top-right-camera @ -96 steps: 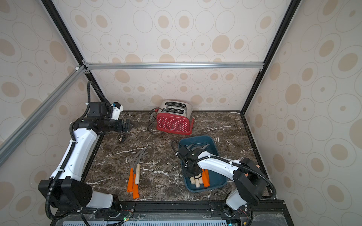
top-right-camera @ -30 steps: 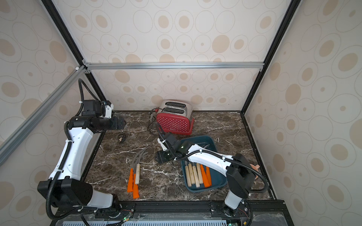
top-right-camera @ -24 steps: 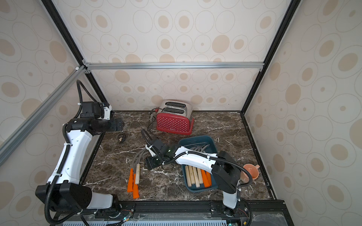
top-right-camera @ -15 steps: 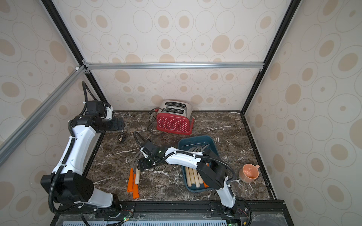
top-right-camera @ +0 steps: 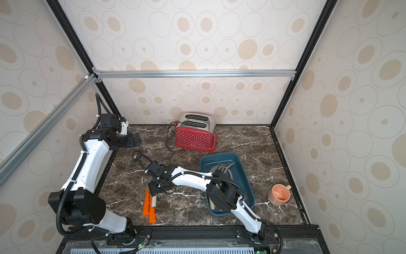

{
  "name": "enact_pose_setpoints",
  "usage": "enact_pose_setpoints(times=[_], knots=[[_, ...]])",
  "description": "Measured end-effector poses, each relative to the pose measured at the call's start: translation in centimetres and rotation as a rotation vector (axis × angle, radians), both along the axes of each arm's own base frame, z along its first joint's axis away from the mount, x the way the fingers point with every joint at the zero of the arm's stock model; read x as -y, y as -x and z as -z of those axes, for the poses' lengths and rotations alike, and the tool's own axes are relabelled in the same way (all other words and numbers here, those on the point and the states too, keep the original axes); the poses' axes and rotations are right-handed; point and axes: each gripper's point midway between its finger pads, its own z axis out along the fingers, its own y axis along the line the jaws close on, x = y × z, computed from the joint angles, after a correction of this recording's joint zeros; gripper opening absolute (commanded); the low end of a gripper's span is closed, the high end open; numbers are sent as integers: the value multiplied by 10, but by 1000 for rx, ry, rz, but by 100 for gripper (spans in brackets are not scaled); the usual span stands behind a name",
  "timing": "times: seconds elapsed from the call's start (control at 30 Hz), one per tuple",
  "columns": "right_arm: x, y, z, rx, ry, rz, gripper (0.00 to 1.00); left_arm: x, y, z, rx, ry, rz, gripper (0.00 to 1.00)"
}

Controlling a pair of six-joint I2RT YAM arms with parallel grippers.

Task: Put small sickles into storage boxes
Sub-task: Pick up the sickle at the center of the board.

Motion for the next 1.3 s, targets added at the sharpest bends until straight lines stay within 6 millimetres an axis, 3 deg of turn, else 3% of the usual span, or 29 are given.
enact_pose_setpoints(times=[0.23,0.6,1.3], knots=[[-2,7,15,-3,51,-10,67,5,0,-1,9,25,18,99],[-11,8,12,4,50,-25,64,8,2,-5,24,37,29,99],[-8,13,31,-20,93,-43,56,13,3,-4,26,56,43,99]])
